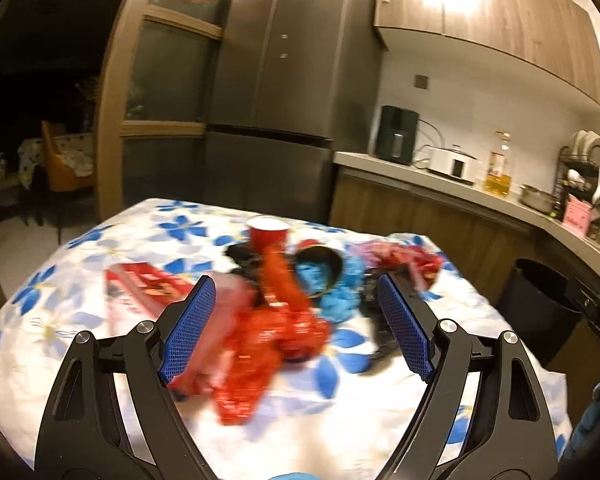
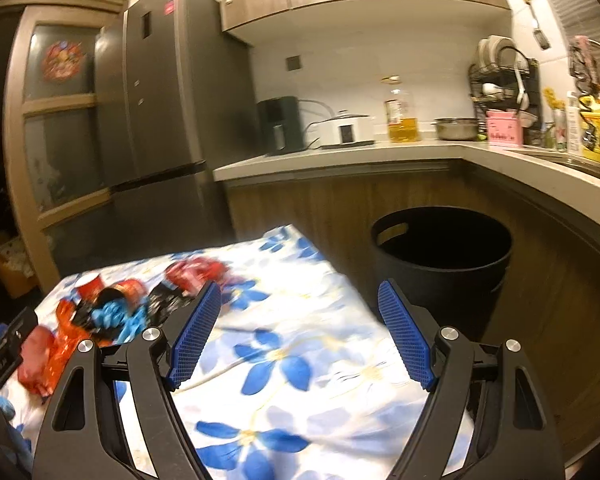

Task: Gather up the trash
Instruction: 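Move both open tools back over the trash pile, then grasp the red snack wrapper with the left tool while the right tool grasps the orange bag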

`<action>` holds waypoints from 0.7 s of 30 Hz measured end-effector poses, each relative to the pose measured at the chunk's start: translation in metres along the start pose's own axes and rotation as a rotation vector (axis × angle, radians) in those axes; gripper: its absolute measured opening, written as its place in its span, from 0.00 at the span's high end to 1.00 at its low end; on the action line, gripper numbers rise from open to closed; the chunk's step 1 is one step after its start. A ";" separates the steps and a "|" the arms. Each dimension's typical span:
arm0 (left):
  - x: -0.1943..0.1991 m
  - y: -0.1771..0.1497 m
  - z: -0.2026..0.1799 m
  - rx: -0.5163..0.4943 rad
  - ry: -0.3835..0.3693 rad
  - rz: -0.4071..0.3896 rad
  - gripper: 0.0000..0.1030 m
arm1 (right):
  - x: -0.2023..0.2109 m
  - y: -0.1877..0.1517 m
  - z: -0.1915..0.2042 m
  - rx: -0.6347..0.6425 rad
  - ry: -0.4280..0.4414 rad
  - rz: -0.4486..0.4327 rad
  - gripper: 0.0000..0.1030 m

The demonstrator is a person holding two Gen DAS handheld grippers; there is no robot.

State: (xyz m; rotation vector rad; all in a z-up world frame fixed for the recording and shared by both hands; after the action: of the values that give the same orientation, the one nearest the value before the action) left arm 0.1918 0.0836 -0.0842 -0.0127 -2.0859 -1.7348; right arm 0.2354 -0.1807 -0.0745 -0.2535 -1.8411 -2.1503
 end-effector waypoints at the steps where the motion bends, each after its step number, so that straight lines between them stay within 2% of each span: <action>1: 0.000 0.000 0.007 0.005 0.012 -0.001 0.21 | -0.001 -0.002 0.005 0.003 0.008 0.005 0.23; 7: -0.003 -0.003 0.035 -0.005 0.049 -0.002 0.21 | -0.008 -0.018 0.041 0.036 0.065 0.033 0.23; 15: -0.018 -0.008 0.046 -0.052 0.055 0.031 0.25 | -0.014 -0.035 0.080 0.079 0.120 0.076 0.23; 17: -0.026 -0.012 0.046 -0.071 0.051 0.056 0.31 | -0.015 -0.037 0.088 0.086 0.130 0.079 0.23; 21: -0.040 -0.028 0.049 -0.095 0.040 0.129 0.59 | -0.019 -0.040 0.105 0.115 0.159 0.090 0.23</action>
State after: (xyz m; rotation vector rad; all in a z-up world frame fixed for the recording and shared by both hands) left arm 0.2053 0.1337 -0.1293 -0.1363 -1.9284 -1.7402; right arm 0.2336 -0.0701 -0.1006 -0.1333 -1.8197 -1.9380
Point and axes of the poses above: each gripper's, at about its wrist camera, not at the fingertips, and x roughly against the way its jaws point, z to its left, y to its top, the point moved 10 cm from there along -x, roughly the way its jaws point, and after that the axes turned 3 degrees about y, right-handed, at the moved point
